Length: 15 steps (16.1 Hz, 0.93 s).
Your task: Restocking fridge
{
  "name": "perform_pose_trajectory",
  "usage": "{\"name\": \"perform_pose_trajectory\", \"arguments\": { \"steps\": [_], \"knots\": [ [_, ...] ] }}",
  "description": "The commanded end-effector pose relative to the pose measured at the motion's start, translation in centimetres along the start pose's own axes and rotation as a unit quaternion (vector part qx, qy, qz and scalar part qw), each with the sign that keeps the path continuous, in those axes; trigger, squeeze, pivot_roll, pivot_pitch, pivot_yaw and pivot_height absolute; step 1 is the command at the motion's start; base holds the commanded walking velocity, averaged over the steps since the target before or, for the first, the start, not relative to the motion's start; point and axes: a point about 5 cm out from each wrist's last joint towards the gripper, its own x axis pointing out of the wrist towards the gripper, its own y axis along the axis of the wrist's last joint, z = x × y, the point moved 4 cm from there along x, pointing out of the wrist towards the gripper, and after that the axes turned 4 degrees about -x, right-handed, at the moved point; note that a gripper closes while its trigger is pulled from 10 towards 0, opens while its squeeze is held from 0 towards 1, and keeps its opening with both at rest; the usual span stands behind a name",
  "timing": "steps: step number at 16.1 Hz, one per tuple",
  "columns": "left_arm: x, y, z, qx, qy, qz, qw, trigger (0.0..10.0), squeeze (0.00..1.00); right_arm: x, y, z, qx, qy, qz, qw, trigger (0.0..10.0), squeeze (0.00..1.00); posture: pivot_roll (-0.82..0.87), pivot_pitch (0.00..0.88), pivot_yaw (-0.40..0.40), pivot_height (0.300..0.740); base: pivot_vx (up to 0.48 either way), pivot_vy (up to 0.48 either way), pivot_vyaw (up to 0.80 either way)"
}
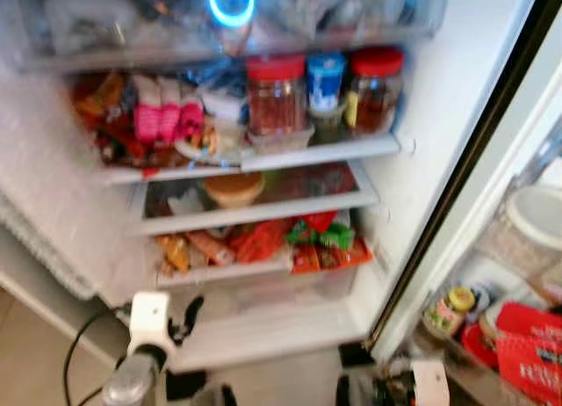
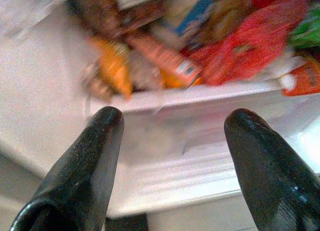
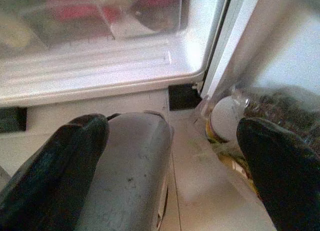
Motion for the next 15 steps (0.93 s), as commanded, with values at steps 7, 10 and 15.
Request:
{"name": "perform_pose_trajectory", "arguments": {
  "steps": [7, 10, 15],
  "knots": [
    [-1.1, -2.5, -1.2, -0.018, 0.022, -0.037, 0.999, 10.0, 0.00, -0.5, -2.0, -0.9, 0.005, 0.013, -0.037, 0.999, 10.0, 0.00, -0.08, 0.041, 0.061, 0.618, -0.268, 0.000, 0.00],
    [-1.2, -2.8, -1.3, -0.029, 0.026, -0.040, 0.998, 10.0, 0.00, -0.5, -2.2, -0.9, 0.005, 0.012, -0.040, 0.999, 10.0, 0.00, -0.08, 0.038, 0.061, 0.618, -0.273, 0.000, 0.00],
    [-2.0, -6.4, -2.9, -0.044, 0.058, -0.119, 0.990, 10.0, 0.00, -0.5, -2.4, -0.9, 0.007, 0.009, -0.051, 0.999, 10.0, 0.00, -0.07, 0.000, 0.056, 0.618, -0.164, 0.000, 0.00]
  ]
}}
